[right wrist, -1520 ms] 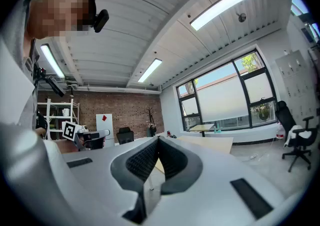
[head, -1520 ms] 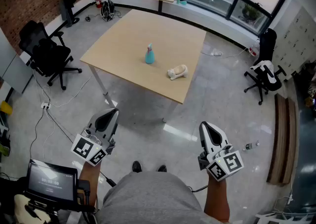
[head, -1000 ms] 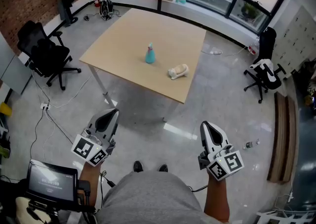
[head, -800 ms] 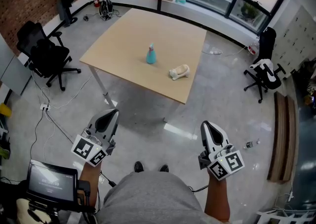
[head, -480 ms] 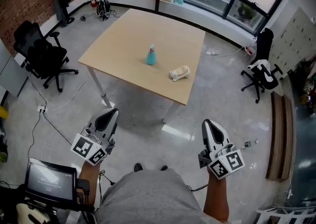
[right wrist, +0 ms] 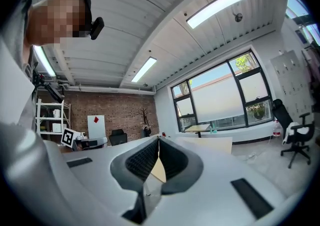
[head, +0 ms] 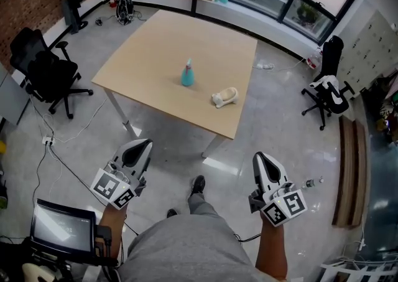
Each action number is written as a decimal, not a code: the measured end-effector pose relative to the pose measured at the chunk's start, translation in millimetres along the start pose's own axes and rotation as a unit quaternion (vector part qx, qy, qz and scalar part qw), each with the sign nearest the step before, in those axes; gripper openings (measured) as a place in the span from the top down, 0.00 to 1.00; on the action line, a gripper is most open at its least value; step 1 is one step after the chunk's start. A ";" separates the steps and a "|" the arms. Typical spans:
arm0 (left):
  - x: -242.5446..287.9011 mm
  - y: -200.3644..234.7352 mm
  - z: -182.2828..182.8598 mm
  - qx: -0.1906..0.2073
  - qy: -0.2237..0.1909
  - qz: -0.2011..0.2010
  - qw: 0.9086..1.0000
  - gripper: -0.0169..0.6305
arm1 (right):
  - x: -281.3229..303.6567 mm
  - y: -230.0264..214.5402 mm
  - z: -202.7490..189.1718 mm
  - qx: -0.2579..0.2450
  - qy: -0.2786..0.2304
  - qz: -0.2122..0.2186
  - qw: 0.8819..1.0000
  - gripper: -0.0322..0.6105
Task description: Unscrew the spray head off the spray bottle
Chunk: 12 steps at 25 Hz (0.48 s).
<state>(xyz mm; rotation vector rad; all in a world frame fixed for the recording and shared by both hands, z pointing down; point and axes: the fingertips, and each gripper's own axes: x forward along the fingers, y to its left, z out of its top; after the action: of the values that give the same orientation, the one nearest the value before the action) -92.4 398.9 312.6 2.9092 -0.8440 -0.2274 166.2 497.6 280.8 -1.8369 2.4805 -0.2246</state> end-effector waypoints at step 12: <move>154.5 86.1 -12.5 0.000 0.004 0.027 1.000 0.97 | 157.8 -104.9 8.0 0.018 0.006 0.069 0.997 0.94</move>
<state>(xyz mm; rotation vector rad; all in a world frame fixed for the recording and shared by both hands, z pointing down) -6.3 244.0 319.4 2.8806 -0.9209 -0.2112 220.1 316.3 295.6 -1.6472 2.5797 -0.2734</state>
